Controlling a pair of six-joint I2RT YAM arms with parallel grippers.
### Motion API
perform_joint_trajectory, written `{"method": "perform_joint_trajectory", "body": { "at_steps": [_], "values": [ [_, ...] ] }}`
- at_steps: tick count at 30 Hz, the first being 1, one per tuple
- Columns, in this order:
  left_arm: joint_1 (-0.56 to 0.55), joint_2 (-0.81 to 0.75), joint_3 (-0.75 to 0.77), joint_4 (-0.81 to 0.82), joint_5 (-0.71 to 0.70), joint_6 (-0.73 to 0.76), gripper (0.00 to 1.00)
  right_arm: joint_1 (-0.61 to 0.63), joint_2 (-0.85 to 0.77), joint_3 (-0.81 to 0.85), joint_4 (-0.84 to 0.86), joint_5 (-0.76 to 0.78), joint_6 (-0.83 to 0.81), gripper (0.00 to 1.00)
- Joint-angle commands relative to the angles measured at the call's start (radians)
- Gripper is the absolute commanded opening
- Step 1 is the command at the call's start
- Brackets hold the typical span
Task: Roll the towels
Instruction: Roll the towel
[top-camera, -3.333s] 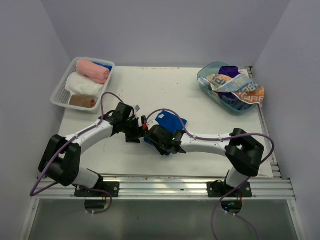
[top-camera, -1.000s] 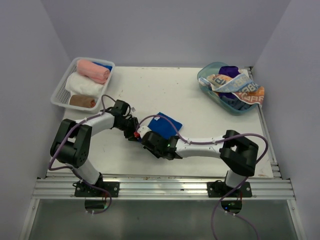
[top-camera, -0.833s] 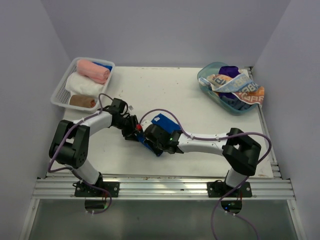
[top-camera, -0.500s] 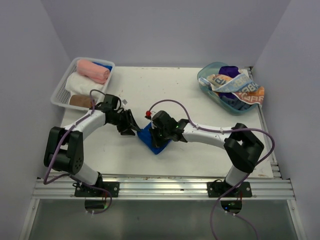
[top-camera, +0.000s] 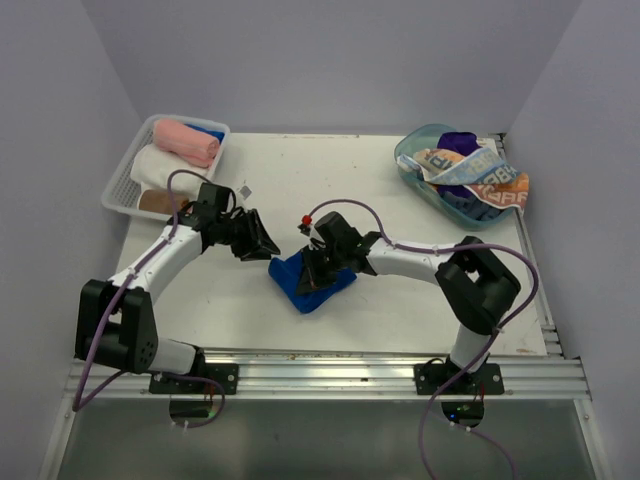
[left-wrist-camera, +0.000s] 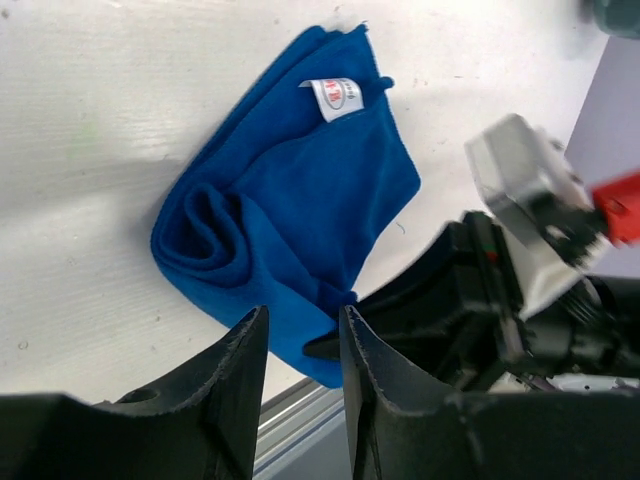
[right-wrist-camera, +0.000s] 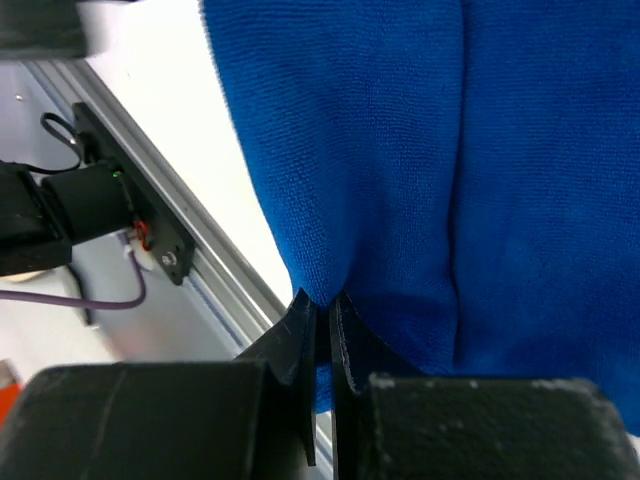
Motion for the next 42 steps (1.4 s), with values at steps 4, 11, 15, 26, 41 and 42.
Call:
{"method": "perform_joint_trajectory", "body": {
  "at_steps": [4, 11, 15, 26, 41, 42],
  "values": [
    [-0.063, -0.041, -0.022, 0.114, 0.048, -0.024, 0.35, -0.047, 0.046, -0.049, 0.109, -0.146, 0.115, 0.00],
    [-0.142, 0.039, -0.034, 0.182, 0.047, -0.047, 0.31, -0.084, 0.055, -0.105, 0.174, -0.186, 0.175, 0.00],
    [-0.146, 0.058, -0.034, 0.192, 0.047, -0.047, 0.29, -0.096, 0.062, -0.128, 0.195, -0.192, 0.192, 0.00],
    [-0.146, -0.024, -0.121, 0.304, 0.105, -0.068, 0.29, -0.125, 0.102, -0.154, 0.275, -0.227, 0.264, 0.00],
    [-0.145, 0.132, -0.128, 0.398, 0.025, -0.061, 0.20, -0.150, 0.092, -0.175, 0.264, -0.234, 0.266, 0.00],
    [-0.145, 0.151, -0.125, 0.416, 0.019, -0.061, 0.20, -0.150, 0.089, -0.175, 0.255, -0.230, 0.266, 0.00]
  ]
}}
